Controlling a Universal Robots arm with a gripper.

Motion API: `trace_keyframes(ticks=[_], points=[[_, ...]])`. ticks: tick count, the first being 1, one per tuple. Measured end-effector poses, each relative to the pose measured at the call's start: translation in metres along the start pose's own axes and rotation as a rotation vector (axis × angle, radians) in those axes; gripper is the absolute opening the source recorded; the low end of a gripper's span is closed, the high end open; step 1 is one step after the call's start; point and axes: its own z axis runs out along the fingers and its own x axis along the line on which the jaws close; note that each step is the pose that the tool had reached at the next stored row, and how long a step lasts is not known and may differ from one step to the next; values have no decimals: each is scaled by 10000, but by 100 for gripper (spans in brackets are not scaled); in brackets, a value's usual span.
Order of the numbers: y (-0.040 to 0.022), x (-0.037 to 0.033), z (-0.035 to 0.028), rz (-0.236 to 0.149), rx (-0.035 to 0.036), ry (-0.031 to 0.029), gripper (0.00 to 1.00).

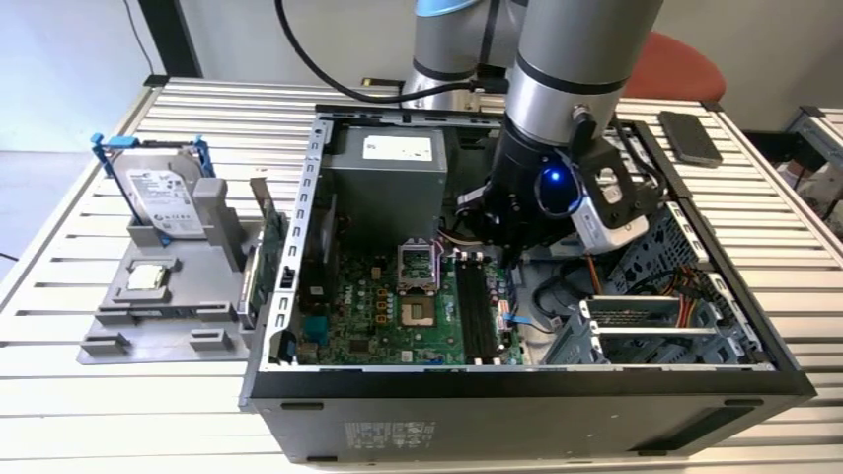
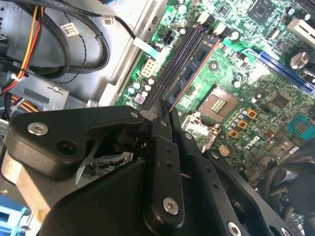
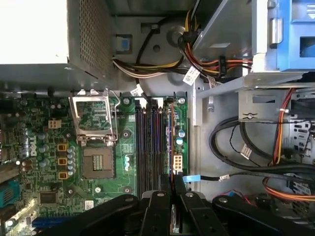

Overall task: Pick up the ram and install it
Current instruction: 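Insert the ram into the slot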

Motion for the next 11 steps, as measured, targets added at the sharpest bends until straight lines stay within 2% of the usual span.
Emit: trace_keyframes(ticks=[4, 11], points=[[0, 0, 15, 0, -4, -2, 0], [14, 5, 140, -12, -4, -1, 0]])
